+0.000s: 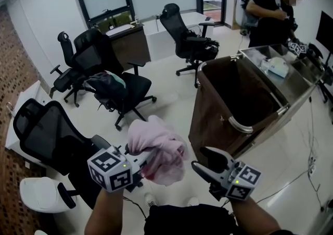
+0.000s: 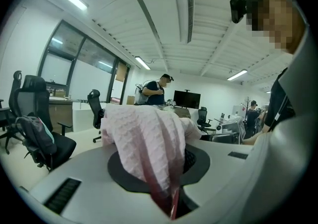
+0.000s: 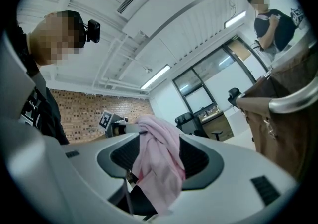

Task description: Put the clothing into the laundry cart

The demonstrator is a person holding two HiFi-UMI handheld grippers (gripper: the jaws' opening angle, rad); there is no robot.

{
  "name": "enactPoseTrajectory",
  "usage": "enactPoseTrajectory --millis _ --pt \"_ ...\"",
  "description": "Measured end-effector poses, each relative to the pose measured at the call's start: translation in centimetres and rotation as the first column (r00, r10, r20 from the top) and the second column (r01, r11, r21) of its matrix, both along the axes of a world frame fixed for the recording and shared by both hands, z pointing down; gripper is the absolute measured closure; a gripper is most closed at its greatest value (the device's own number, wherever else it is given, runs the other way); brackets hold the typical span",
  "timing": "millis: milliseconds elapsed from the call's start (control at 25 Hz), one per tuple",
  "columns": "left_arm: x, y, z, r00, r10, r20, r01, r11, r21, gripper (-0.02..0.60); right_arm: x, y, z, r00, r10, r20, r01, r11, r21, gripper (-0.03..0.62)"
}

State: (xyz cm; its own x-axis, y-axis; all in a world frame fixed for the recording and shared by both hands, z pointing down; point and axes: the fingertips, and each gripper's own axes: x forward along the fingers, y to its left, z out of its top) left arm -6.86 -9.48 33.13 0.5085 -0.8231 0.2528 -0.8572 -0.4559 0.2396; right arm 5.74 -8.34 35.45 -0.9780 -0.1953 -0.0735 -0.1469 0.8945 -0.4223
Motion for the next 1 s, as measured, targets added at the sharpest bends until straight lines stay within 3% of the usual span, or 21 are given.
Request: enactPoseTrajectory --millis 520,760,1000 --pt "2.5 -4.0 -4.5 0.994 0.104 0.042 -0.106 0.992 0.07 0.495 2.7 -1.4 -0.5 0.996 0.084 0.001 -0.084 0.996 0.017 0.336" --pt "4.1 -6.6 -9.1 0.983 0.162 0.09 -0.173 0.976 0.129 0.495 4.2 -1.7 -0.5 0.993 0.119 -0.005 -0.119 0.992 0.047 0.336" --pt "5.3 -9.8 -15.1 0.974 0.21 0.08 -0.221 0.959 0.177 0.495 5.7 -2.4 -0.9 0.988 0.155 0.023 -0.156 0.986 0.066 0.336"
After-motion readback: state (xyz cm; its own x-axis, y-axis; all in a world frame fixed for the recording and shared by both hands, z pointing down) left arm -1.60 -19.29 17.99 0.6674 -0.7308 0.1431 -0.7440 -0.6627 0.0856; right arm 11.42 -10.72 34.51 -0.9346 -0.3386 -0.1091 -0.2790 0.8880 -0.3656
